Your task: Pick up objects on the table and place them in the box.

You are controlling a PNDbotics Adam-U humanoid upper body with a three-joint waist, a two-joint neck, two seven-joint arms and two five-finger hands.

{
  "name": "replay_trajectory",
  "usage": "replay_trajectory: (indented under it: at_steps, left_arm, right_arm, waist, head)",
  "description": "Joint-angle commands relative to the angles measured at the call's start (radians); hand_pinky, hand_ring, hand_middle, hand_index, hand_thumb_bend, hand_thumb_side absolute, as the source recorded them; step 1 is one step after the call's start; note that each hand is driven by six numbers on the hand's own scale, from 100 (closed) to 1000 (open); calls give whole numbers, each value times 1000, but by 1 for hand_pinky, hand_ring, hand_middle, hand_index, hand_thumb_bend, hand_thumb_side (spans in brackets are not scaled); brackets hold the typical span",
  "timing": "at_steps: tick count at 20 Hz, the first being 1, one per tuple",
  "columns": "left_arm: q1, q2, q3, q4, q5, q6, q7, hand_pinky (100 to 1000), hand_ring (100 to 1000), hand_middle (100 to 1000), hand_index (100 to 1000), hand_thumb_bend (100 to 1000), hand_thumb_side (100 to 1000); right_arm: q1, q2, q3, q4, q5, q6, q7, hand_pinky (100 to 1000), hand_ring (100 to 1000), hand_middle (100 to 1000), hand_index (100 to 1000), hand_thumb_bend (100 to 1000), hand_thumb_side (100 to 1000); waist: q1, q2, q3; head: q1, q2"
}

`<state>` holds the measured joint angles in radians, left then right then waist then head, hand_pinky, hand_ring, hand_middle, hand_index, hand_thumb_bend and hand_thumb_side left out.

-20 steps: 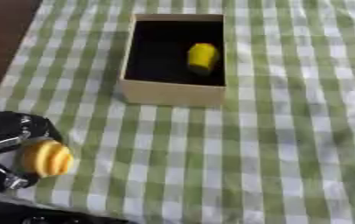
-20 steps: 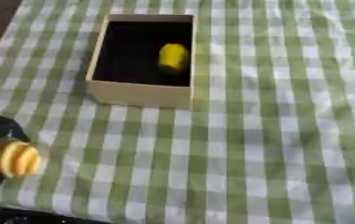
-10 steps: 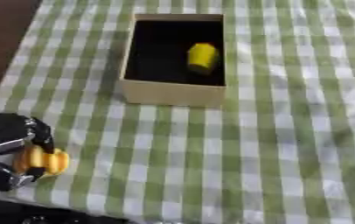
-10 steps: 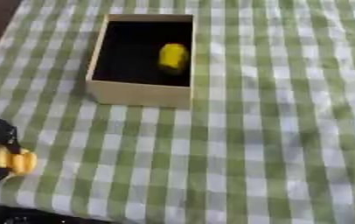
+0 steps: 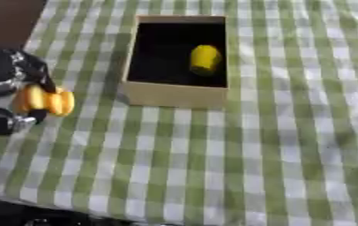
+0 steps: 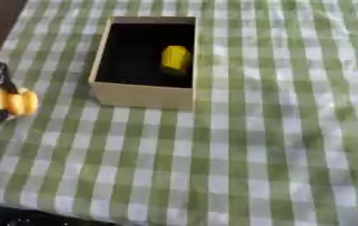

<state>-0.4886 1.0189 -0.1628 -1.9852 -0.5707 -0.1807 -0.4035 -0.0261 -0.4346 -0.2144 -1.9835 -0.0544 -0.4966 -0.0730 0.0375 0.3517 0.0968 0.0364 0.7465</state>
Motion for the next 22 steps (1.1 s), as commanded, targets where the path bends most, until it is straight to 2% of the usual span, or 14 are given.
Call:
replay_trajectory:
  at_steps: [1,2,6,11,16,22]
  left_arm:
    - [-126,-14,-28,-15,72,11,-41,552,600,532,641,137,100]
    - [-180,-44,-41,-15,100,29,-59,549,591,528,637,100,100]
    - [-358,-173,-96,-1,174,108,-141,546,581,526,632,100,100]
    - [-523,-364,-155,131,185,137,-190,546,575,525,632,100,100]
    - [-582,-495,-186,279,126,114,-192,546,572,526,633,100,100]
    - [-595,-586,-203,442,51,80,-175,556,583,536,644,100,100]
  right_arm:
    - [-3,-37,-4,-17,-7,-9,3,923,824,685,842,100,524]
    - [-3,-40,-3,-17,-8,-11,3,922,823,685,842,100,524]
    - [-3,-45,0,-17,-14,-14,6,922,824,685,842,100,524]
    - [-5,-40,4,-17,-21,-11,11,923,824,685,842,100,524]
    - [-4,-32,5,-17,-26,-10,16,924,824,684,843,100,516]
    - [-13,-25,9,-17,-35,-9,24,925,824,684,843,100,524]
  waist:
    - [1,-26,-1]
    - [2,-28,-3]
    - [2,-32,-8]
    - [-2,-35,-17]
    - [-6,-31,-24]
    - [-10,-26,-37]
  head:
    - [1,5]
    - [1,7]
    - [3,11]
    - [5,8]
    - [0,0]
    - [-4,-2]
